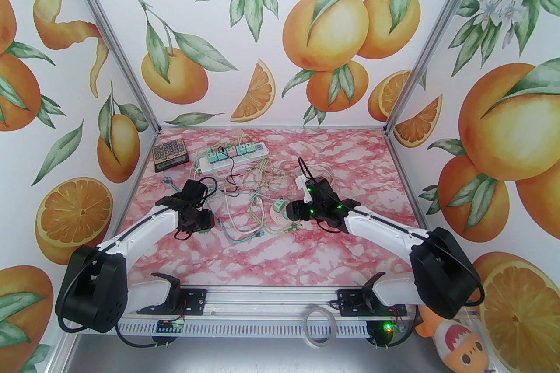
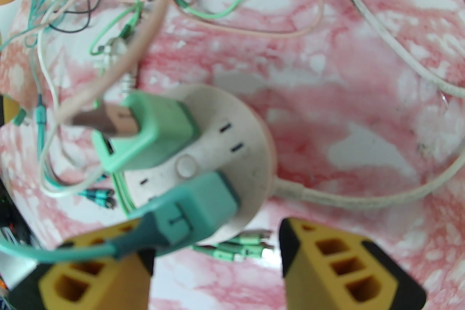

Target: Pull the plug off the socket

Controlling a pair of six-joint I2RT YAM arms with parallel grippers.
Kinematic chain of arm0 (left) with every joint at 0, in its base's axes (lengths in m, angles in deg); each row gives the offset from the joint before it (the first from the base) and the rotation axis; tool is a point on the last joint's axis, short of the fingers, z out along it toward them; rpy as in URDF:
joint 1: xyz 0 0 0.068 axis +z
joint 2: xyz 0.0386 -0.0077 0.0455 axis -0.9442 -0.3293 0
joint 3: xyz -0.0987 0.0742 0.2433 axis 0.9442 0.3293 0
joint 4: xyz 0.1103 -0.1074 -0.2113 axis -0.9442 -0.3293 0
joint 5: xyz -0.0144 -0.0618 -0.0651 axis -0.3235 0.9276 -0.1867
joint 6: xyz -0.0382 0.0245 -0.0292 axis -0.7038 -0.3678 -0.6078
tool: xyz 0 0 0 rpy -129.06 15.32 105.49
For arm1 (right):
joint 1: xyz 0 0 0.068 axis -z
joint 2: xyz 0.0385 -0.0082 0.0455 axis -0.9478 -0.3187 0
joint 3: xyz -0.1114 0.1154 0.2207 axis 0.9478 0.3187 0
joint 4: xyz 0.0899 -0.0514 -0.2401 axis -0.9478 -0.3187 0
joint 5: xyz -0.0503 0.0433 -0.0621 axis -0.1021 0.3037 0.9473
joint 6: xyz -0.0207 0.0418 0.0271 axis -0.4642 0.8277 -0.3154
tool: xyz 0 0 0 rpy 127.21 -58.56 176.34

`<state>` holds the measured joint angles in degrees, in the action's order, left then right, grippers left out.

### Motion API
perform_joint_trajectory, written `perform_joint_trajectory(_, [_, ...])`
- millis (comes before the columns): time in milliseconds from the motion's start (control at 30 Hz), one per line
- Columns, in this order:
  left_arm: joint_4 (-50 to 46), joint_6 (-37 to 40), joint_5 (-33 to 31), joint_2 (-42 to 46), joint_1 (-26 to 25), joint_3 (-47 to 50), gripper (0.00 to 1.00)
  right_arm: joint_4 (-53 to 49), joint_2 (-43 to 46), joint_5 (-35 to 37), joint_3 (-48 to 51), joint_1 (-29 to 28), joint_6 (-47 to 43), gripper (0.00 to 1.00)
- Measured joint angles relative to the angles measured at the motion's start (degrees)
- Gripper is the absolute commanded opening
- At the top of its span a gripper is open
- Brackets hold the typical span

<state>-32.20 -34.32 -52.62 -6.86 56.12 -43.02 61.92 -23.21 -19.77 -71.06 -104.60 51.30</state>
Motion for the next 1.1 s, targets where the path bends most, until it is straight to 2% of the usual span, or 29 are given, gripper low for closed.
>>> perform_joint_trajectory(267, [-0.39, -1.01, 1.53, -0.39, 0.02, -1.40, 0.74, 0.02, 0.00, 0.00, 0.00, 0.00, -0.37, 0.61])
perform_joint_trajectory(333, [-0.85, -1.20, 1.97, -0.37, 0.00, -1.90, 0.88, 0.02, 0.00, 0.00, 0.00, 0.00, -0.39, 0.61])
perform_joint_trajectory(433, [-1.57, -1.64, 2.40, 0.44, 0.02, -2.78, 1.00, 0.02, 0.02, 0.02, 0.00, 0.00, -0.39, 0.62])
perform_joint_trajectory(600, [-1.81, -1.60, 2.03, 5.92, 0.02, -4.31, 1.00, 0.00, 0.04, 0.20, 0.00, 0.02, -0.44, 0.65])
perform_joint_trajectory(733, [-1.62, -1.53, -0.02, 11.63, 0.02, -6.12, 1.00, -0.31, 0.22, 0.50, 0.00, 0.24, -0.39, 0.73])
perform_joint_trajectory(800, [-1.03, -1.38, -0.98, 13.88, 0.02, -6.84, 1.00, -0.94, 0.61, 0.76, 0.02, 0.26, -0.46, 0.99])
perform_joint_trajectory(933, [1.70, -0.90, -0.35, 16.59, 0.13, -7.02, 0.99, -2.14, 2.23, 1.25, 0.04, 0.26, 0.39, 1.00])
perform_joint_trajectory(1100, [6.01, -0.04, 3.96, 16.57, 0.11, -7.02, 0.97, -2.86, 4.15, 1.33, 0.04, 0.26, 1.88, 1.00])
